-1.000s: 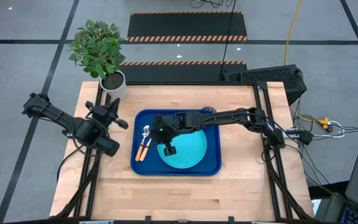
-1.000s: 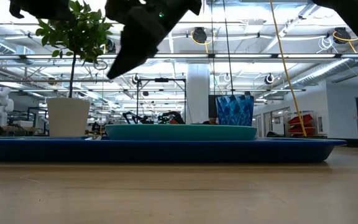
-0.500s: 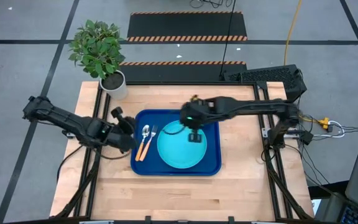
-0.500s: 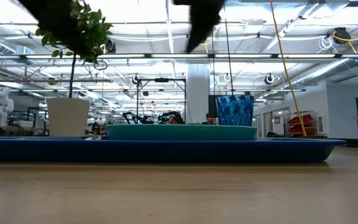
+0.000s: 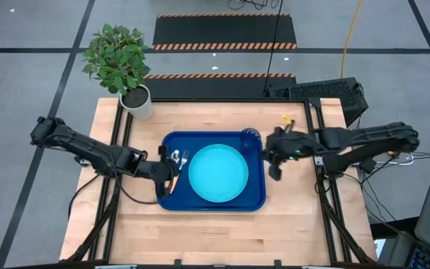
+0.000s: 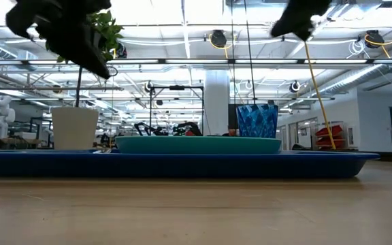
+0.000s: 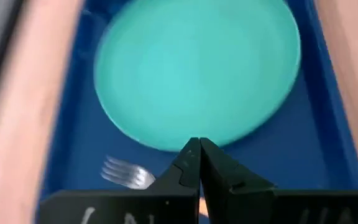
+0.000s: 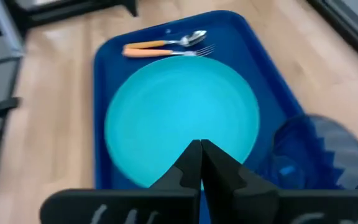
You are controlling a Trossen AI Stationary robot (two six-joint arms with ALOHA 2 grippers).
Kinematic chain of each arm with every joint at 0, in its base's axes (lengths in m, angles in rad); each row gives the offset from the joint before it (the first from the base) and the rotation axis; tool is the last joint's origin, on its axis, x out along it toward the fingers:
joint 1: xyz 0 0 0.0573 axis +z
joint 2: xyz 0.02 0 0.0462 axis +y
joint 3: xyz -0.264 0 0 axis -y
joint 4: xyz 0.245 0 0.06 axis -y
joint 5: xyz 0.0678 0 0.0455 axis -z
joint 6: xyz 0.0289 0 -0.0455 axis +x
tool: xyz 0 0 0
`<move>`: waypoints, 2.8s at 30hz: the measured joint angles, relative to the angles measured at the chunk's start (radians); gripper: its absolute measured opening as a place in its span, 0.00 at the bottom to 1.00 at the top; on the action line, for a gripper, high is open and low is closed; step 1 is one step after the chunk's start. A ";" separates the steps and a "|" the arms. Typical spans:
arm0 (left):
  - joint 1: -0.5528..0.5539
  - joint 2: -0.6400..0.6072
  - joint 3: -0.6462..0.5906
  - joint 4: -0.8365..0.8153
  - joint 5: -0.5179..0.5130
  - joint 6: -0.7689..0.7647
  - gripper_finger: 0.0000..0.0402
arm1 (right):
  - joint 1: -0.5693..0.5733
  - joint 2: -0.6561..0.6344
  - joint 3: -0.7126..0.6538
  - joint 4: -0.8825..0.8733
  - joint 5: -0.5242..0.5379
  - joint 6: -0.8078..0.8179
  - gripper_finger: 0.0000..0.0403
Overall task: Pick and place plate/cup/fork/spoon on tray
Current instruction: Adjust the yellow fork on the blue serving tray
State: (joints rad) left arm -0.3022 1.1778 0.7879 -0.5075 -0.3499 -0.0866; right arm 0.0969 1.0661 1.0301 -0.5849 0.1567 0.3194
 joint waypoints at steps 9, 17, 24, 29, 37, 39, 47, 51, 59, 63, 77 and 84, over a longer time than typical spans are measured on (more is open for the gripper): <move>0.042 0.001 -0.001 -0.305 0.191 -0.127 0.00 | 0.043 -0.202 -0.142 0.003 0.030 0.013 0.00; 0.037 0.042 -0.001 -0.267 0.226 -0.152 0.00 | 0.043 -0.222 -0.182 0.005 0.026 -0.007 0.00; -0.009 0.195 -0.001 -0.209 0.279 -0.156 0.00 | 0.043 -0.225 -0.199 0.007 0.026 -0.010 0.00; -0.030 0.249 -0.001 -0.224 0.285 -0.157 0.00 | 0.043 -0.226 -0.201 0.006 0.026 -0.009 0.00; -0.047 0.251 -0.001 -0.188 0.298 -0.171 0.00 | 0.043 -0.226 -0.201 0.014 0.026 -0.006 0.00; -0.056 0.260 -0.001 -0.186 0.299 -0.175 0.00 | 0.043 -0.226 -0.201 0.015 0.026 -0.004 0.00; -0.082 0.319 -0.001 -0.194 0.305 -0.175 0.00 | 0.043 -0.226 -0.201 0.016 0.026 -0.002 0.00; -0.082 0.326 0.000 -0.197 0.297 -0.175 0.00 | 0.043 -0.225 -0.201 0.018 0.026 -0.002 0.00; -0.082 0.327 0.000 -0.198 0.297 -0.171 0.00 | 0.043 -0.225 -0.201 0.023 0.025 -0.002 0.00; -0.078 0.327 0.000 -0.198 0.271 -0.170 0.00 | 0.043 -0.225 -0.201 0.028 0.025 -0.002 0.00; -0.065 0.327 0.000 -0.142 0.252 -0.156 0.00 | 0.043 -0.225 -0.200 0.028 0.022 -0.002 0.00; -0.064 0.327 0.000 -0.078 0.252 -0.144 0.00 | 0.043 -0.225 -0.200 0.028 0.022 -0.002 0.00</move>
State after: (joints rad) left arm -0.3660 1.5047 0.7876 -0.5854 -0.0975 -0.2303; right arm 0.1394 0.8410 0.8299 -0.5571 0.1790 0.3172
